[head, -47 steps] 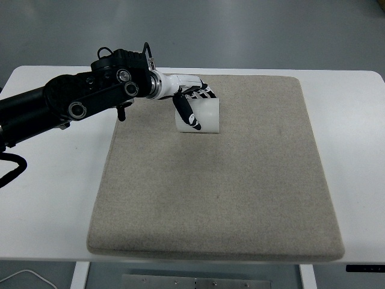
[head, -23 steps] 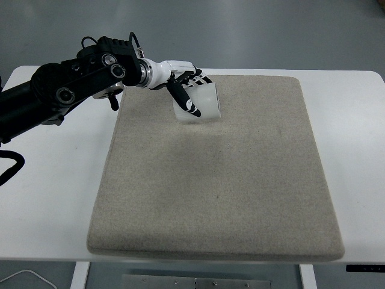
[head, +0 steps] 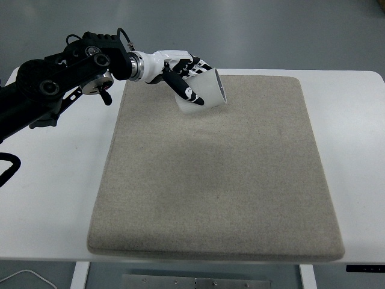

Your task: Upright white cup

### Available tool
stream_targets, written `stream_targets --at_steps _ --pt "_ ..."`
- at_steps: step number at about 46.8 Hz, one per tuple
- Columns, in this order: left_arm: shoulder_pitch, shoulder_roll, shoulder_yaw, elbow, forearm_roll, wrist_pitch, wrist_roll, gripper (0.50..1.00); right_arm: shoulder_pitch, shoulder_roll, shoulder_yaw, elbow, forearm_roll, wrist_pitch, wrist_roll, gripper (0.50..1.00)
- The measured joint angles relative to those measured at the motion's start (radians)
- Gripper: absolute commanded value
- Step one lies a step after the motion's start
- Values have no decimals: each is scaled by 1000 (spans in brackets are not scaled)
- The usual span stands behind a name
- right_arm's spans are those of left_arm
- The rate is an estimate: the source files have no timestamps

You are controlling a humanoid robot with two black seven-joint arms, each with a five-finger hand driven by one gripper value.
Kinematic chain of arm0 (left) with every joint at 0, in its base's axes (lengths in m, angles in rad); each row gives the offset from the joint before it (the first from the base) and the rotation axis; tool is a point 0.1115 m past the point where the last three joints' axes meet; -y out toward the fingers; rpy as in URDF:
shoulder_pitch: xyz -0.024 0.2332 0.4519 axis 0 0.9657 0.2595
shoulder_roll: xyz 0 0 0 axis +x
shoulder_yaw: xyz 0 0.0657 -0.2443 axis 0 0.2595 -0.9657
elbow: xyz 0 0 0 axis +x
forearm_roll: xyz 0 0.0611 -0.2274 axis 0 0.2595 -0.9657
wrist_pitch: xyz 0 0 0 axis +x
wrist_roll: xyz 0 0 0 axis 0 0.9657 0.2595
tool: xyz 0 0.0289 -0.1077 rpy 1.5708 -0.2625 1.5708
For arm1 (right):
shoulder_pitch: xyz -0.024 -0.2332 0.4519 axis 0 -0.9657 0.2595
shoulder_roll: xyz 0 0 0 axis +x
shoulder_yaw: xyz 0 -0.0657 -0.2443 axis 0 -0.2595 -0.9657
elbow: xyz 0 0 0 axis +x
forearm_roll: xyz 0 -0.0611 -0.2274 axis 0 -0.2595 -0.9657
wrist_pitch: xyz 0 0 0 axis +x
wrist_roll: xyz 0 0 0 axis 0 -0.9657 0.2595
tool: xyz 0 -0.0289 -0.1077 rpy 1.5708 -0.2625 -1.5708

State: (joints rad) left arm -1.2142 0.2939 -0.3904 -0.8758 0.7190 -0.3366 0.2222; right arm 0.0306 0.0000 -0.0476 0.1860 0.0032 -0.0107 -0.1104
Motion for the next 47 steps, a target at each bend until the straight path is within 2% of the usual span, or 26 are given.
stream_targets --at_steps 12,21,29,47 --pt "46 2 -50 27 -58 -8 -48 500 0 0 0 0 0 0 0 930" --pt "95 -4 -121 47 -72 -1 -138 500 0 0 0 0 0 0 0 930" --pt "130 -5 -169 49 -74 -1 -190 500 0 0 0 0 0 0 0 930" --pt "145 1 -170 94 -153 -6 -297 500 0 0 0 0 0 0 0 930"
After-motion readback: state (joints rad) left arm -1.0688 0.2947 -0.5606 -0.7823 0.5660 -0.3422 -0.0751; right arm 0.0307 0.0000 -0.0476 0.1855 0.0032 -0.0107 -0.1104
